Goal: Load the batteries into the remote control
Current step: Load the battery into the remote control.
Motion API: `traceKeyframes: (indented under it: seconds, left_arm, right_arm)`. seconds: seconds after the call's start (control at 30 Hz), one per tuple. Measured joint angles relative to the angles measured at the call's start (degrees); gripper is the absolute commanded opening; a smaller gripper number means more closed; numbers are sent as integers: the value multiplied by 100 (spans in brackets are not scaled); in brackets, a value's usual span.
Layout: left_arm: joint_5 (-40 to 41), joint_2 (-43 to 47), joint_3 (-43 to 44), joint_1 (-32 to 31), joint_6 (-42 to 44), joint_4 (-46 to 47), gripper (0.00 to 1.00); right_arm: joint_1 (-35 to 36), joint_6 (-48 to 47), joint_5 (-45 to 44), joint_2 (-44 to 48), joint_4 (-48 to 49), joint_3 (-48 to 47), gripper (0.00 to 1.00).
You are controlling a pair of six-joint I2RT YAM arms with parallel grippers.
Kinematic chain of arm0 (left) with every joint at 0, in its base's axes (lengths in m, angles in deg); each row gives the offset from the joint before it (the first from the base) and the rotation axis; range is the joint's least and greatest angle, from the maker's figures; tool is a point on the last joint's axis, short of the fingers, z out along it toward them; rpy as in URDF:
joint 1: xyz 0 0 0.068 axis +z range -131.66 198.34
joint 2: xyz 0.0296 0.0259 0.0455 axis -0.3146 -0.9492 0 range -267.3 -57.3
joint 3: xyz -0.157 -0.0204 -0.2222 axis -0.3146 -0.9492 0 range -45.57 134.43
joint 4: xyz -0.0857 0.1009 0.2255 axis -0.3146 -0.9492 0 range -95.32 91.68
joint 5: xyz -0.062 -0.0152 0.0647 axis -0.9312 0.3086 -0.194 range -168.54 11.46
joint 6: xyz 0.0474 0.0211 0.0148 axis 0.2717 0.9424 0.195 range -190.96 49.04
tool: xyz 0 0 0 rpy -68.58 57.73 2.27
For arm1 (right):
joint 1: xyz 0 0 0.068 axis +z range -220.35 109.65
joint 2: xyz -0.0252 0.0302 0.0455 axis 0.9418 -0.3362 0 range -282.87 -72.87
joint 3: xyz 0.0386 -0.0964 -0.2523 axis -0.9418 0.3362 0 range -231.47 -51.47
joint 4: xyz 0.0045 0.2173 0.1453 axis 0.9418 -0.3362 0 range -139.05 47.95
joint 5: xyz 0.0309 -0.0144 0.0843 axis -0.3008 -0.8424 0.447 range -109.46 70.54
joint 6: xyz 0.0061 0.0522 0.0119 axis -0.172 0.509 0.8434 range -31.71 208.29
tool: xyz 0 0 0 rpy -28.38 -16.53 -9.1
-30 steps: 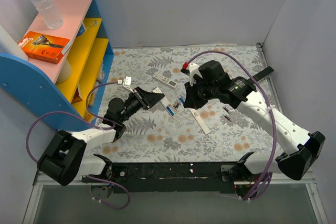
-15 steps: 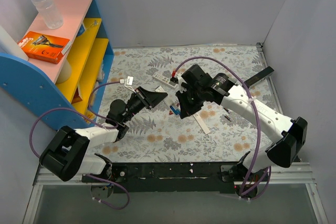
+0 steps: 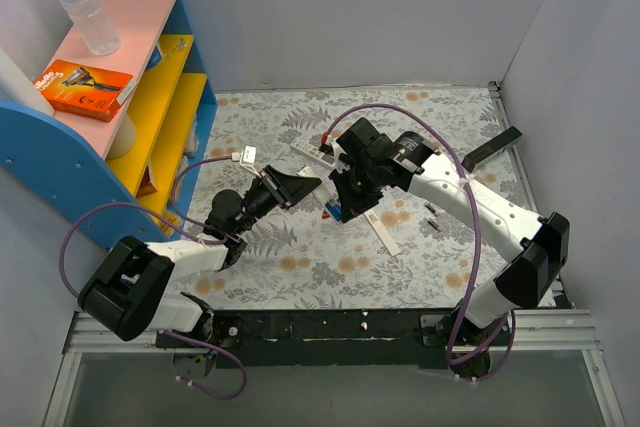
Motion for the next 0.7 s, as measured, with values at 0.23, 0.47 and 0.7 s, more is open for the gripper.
traceKeyframes:
  seconds: [0.23,0.47,0.7]
  left_arm:
    - [-35,-50,0,0,-201,24,0]
    - [-98,-50,0,-2,-297,-37,0]
    - [-188,-50,26,-28,-354,-168,0]
  right_arm:
    - [2,-7,-33,-37,-52,-90,1]
    - [17,-48,-33,-114,-101,-186,1]
    - [28,-98,-42,-146,-162,-212,3]
